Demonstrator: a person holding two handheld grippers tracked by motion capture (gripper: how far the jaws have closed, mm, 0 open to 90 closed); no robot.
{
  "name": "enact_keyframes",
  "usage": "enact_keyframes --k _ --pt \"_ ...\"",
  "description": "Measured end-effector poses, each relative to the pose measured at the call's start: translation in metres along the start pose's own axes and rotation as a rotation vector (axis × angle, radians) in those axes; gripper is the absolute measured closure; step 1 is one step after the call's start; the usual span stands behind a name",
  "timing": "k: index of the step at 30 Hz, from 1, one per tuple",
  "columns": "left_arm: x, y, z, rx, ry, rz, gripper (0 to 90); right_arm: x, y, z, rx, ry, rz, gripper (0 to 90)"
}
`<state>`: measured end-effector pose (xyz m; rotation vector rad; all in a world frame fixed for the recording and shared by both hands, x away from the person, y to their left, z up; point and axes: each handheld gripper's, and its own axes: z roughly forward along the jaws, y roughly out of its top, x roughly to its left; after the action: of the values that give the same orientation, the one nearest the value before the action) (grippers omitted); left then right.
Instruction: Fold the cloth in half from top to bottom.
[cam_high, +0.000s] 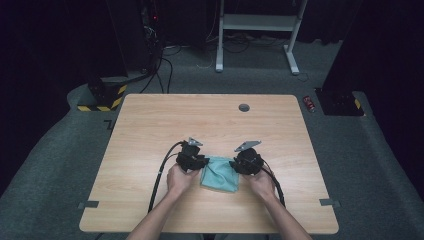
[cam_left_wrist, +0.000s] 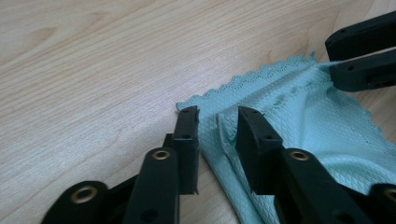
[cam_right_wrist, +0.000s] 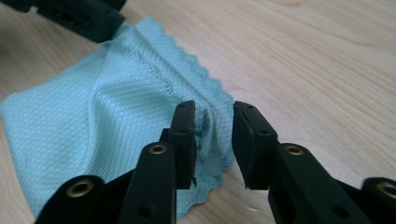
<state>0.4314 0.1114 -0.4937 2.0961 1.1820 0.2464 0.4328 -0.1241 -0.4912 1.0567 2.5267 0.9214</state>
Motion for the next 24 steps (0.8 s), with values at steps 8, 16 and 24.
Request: enact_keyframes --k 8,16,24 --pt "0.000 -0.007 -0.006 -0.008 0.017 0.013 60.9 0.007 -0.004 -0.022 -0.104 -0.004 -0.033 79.2" --pt "0.001 -0.002 0.006 -0.009 0.046 0.015 60.6 0.010 -0.010 -0.009 -0.034 0.022 -0.052 84.0" --pt "0.007 0.005 0.014 -0.041 0.105 0.009 59.2 -0.003 -0.007 0.004 -0.031 -0.060 0.013 79.4"
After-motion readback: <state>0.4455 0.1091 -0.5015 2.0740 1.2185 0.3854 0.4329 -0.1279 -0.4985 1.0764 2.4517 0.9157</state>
